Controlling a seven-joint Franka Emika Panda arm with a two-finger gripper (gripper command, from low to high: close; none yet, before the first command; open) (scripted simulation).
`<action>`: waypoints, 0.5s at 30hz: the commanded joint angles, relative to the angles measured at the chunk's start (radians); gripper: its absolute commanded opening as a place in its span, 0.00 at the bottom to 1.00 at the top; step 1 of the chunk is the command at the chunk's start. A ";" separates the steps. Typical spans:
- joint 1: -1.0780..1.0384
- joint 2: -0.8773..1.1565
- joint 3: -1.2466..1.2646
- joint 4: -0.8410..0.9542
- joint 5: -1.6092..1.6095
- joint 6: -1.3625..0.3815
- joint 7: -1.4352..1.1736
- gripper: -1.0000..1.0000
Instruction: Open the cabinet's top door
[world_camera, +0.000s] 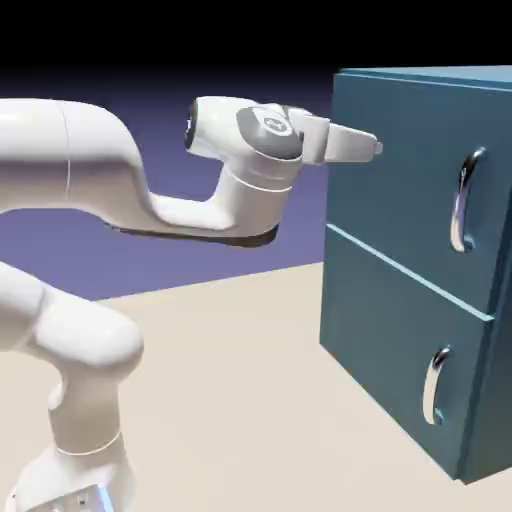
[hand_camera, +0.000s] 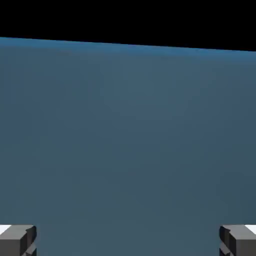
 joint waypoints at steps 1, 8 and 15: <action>0.015 -0.007 -0.018 0.009 -0.044 0.000 0.030 0.50; 0.121 -0.054 -0.145 0.076 -0.348 -0.002 0.243 0.50; 0.228 -0.102 -0.271 0.142 -0.652 -0.003 0.455 0.50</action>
